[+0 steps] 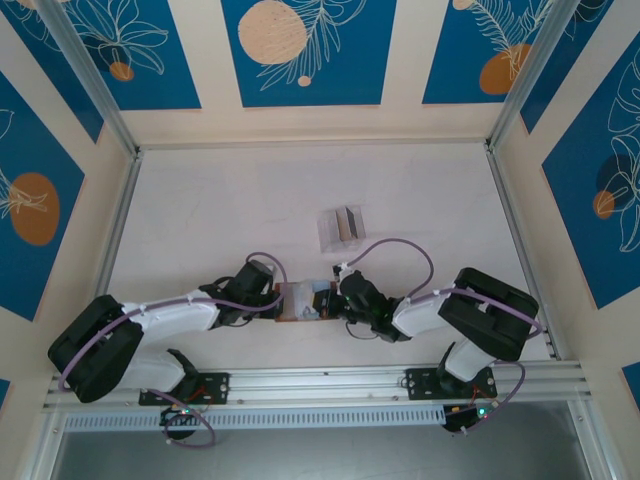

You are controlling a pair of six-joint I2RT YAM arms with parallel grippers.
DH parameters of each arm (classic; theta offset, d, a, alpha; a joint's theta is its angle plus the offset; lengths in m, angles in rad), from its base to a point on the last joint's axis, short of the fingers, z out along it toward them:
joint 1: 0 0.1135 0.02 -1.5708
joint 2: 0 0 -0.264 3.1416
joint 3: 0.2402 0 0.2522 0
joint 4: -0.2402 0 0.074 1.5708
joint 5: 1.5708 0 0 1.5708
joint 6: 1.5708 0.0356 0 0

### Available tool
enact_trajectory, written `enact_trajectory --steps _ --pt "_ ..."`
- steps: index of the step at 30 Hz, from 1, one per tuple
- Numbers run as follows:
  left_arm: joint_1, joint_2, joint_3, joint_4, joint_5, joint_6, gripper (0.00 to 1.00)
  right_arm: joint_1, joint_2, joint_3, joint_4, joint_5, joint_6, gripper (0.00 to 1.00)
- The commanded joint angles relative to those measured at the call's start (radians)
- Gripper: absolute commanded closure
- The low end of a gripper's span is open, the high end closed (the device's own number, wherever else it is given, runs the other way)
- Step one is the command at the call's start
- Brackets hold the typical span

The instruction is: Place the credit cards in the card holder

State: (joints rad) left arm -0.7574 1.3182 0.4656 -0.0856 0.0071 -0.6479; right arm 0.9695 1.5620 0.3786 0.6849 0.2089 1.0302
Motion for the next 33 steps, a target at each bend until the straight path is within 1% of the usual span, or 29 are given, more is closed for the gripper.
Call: enact_trajectory --steps 1,19,33 --pt "-0.015 0.058 -0.022 -0.007 0.021 -0.010 0.72 0.011 -0.020 -0.023 -0.045 0.034 0.019 1.00" --pt "-0.016 0.053 -0.029 0.003 0.031 -0.011 0.72 0.011 0.058 0.042 -0.035 0.007 0.014 1.00" --pt "-0.025 0.057 -0.045 0.032 0.036 -0.025 0.73 0.068 0.124 0.086 -0.034 0.054 0.073 1.00"
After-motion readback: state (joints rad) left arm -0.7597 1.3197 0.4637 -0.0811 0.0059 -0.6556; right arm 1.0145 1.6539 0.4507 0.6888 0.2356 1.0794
